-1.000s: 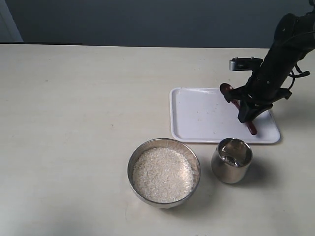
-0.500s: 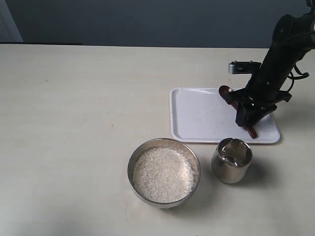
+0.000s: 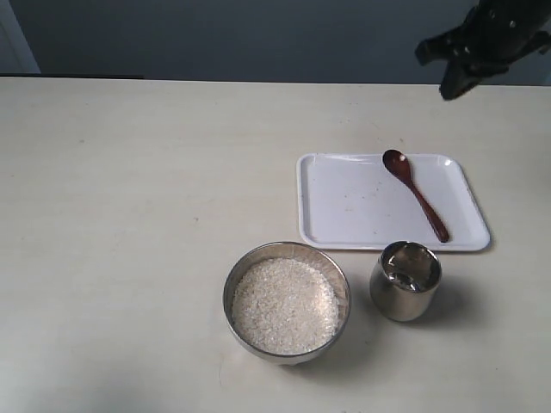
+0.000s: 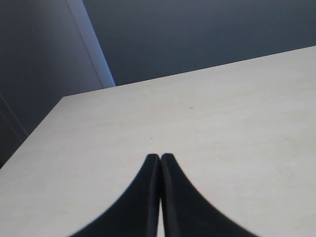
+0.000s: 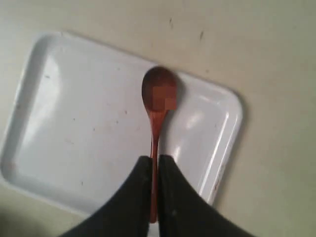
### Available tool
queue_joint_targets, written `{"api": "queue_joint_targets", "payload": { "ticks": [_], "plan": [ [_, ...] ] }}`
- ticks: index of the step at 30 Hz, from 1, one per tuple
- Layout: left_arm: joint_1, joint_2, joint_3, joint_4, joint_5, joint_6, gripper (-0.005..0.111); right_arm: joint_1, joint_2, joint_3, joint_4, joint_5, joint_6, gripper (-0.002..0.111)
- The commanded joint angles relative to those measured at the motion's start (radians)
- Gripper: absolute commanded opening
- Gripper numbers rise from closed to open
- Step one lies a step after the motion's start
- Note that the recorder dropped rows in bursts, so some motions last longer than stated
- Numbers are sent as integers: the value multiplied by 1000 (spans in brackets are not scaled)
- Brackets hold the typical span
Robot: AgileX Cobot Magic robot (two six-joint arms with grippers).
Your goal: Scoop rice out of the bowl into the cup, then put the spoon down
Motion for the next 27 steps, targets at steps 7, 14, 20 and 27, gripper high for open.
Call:
{"api": "queue_joint_targets", "payload": {
  "ticks": [7, 14, 20, 27],
  "plan": [
    [2, -5, -2, -2, -14, -7, 1, -5, -449, 257, 37, -305, -8, 0],
    [2, -5, -2, -2, -14, -7, 1, -5, -752, 757, 96, -680, -13, 0],
    [2, -5, -2, -2, -14, -7, 1, -5, -892, 1050, 370, -870, -13, 0],
    [2, -5, -2, -2, -14, -7, 1, -5, -909, 1117, 429, -858, -13, 0]
  ]
}}
